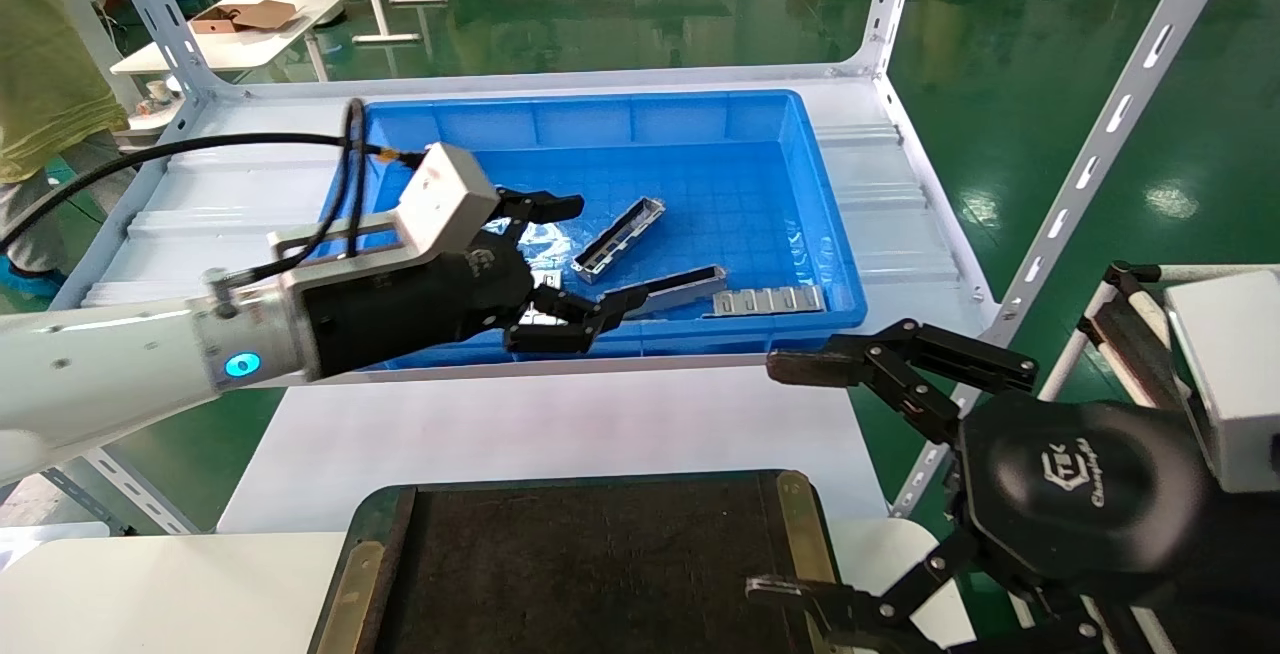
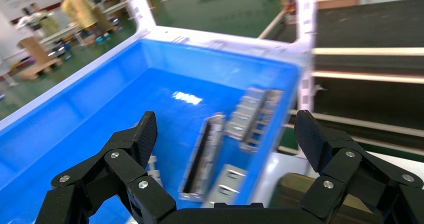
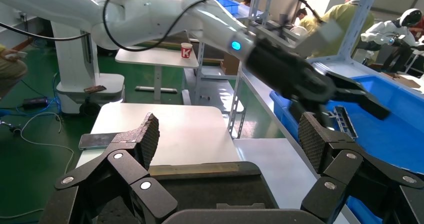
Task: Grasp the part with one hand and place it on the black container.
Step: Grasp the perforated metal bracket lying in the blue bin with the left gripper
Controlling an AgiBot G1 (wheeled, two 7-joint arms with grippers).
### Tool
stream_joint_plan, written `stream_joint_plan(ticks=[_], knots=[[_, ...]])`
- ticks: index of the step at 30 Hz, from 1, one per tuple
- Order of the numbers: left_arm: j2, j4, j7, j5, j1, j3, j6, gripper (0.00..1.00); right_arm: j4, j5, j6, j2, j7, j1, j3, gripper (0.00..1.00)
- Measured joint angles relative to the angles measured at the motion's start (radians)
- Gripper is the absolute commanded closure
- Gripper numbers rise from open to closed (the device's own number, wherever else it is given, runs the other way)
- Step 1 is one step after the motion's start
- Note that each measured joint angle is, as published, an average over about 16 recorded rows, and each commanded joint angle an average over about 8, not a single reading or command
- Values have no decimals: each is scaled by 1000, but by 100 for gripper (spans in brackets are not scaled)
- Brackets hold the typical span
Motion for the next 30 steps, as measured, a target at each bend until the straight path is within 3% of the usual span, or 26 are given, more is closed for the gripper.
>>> stream_joint_plan(ticks=[17, 28, 30], knots=[[290, 438, 82, 155, -172, 72, -270, 0, 0, 1, 1, 0, -1, 0, -1, 0], [359, 581, 111, 124, -214, 150, -387, 0, 0, 1, 1, 1, -1, 0, -2, 0], [361, 589, 107, 112, -216, 172, -401, 5, 0, 1, 1, 1, -1, 0, -2, 2]])
